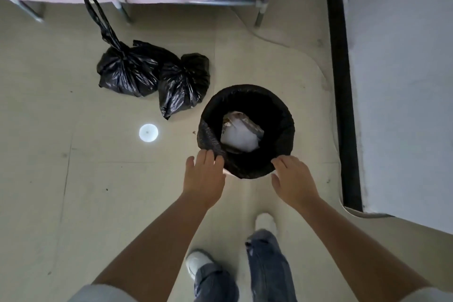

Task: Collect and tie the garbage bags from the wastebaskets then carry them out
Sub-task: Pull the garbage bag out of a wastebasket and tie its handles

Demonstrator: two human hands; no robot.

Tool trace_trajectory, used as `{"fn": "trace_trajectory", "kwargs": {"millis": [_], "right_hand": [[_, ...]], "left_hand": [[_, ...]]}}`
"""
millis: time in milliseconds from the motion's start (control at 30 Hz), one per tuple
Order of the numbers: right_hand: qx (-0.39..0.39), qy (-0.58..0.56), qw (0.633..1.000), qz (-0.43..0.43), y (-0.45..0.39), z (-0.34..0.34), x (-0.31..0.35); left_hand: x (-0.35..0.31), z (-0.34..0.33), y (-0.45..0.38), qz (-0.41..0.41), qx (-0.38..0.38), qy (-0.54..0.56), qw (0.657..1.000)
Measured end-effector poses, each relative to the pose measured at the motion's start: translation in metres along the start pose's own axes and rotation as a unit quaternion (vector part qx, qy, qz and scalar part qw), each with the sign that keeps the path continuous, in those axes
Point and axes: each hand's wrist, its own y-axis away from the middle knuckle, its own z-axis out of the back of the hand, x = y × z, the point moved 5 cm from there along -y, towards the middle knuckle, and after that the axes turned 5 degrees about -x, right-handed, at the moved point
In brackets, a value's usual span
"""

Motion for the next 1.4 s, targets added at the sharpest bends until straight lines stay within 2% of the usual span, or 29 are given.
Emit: {"fn": "trace_trajectory", "kwargs": {"millis": [133, 200, 433, 567, 667, 733, 867, 1000, 1100, 1200, 1233, 1300, 1400], "right_hand": [[-0.036, 0.058, 0.995, 0.076, -0.005, -0.045, -0.004], [-0.034, 0.065, 0.993, 0.094, -0.017, -0.065, -0.011], [0.062, 0.067, 0.978, 0.186, -0.053, -0.111, -0.019], [0.098, 0.045, 0.965, 0.240, -0.074, -0.113, -0.022], [0.094, -0.007, 0.963, 0.252, -0.086, -0.111, -0.025], [0.082, -0.036, 0.965, 0.246, -0.090, -0.113, -0.025], [0.022, -0.035, 0.974, 0.224, -0.096, -0.105, -0.026], [-0.125, 0.032, 0.974, 0.188, -0.118, -0.088, -0.029], [-0.280, 0.073, 0.946, 0.143, -0.126, -0.078, -0.031], [-0.406, -0.026, 0.896, 0.177, -0.097, -0.071, -0.035], [-0.416, -0.039, 0.886, 0.201, -0.081, -0.072, -0.034], [-0.406, 0.006, 0.888, 0.218, -0.058, -0.085, -0.034], [-0.338, 0.060, 0.926, 0.160, -0.052, -0.108, -0.045]], "left_hand": [[-0.001, -0.048, -0.005, 0.023, -0.025, 0.021, 0.999], [-0.002, -0.060, -0.017, 0.005, -0.104, 0.038, 0.994], [-0.020, -0.113, -0.075, -0.100, -0.216, -0.009, 0.971], [-0.014, -0.120, -0.104, -0.185, -0.290, -0.035, 0.939], [0.000, -0.114, -0.122, -0.246, -0.296, -0.075, 0.920], [0.007, -0.111, -0.126, -0.262, -0.285, -0.075, 0.919], [0.006, -0.111, -0.118, -0.235, -0.251, 0.021, 0.939], [0.013, -0.112, -0.114, -0.157, -0.242, 0.089, 0.953], [0.019, -0.103, -0.115, -0.103, -0.305, 0.167, 0.932], [0.022, -0.097, -0.114, -0.078, -0.325, 0.196, 0.922], [0.023, -0.096, -0.113, -0.078, -0.311, 0.208, 0.924], [0.021, -0.096, -0.110, -0.092, -0.278, 0.213, 0.932], [0.017, -0.097, -0.105, -0.124, -0.259, 0.138, 0.948]]}}
